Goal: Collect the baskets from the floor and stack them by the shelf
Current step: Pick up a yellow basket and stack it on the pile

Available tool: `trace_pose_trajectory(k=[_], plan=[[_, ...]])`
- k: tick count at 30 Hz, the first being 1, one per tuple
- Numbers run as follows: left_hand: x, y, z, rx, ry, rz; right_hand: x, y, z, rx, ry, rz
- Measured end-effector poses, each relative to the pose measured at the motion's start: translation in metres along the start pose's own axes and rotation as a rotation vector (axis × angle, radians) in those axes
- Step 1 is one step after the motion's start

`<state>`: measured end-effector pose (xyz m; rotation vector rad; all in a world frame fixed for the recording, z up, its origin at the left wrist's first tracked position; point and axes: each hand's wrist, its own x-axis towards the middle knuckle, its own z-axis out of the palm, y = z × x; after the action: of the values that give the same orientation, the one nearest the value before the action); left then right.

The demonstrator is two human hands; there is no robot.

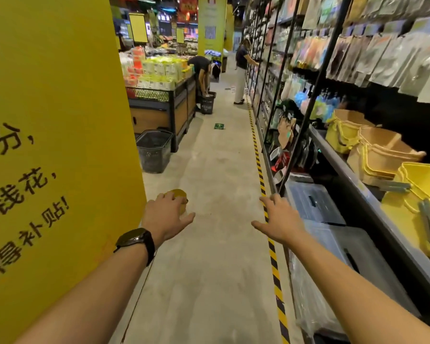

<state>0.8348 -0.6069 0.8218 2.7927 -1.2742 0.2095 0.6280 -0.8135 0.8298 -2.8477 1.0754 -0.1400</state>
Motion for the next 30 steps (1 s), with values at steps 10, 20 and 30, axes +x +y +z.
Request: trace_pose_trajectory(k=[10, 20, 30], plan=[[0.084, -0.036, 0.026, 0.01, -0.051, -0.175, 0.136, -0.019, 0.035, 0.025, -0.064, -0.133], [0.216, -0.072, 0.078, -0.052, -0.05, -0.186, 0.266, -0.048, 0.058, 0.007, -0.116, -0.151], [0.342, -0.085, 0.108, -0.006, -0.087, -0.198, 0.405, -0.043, 0.073, 0.031, -0.131, -0.184]])
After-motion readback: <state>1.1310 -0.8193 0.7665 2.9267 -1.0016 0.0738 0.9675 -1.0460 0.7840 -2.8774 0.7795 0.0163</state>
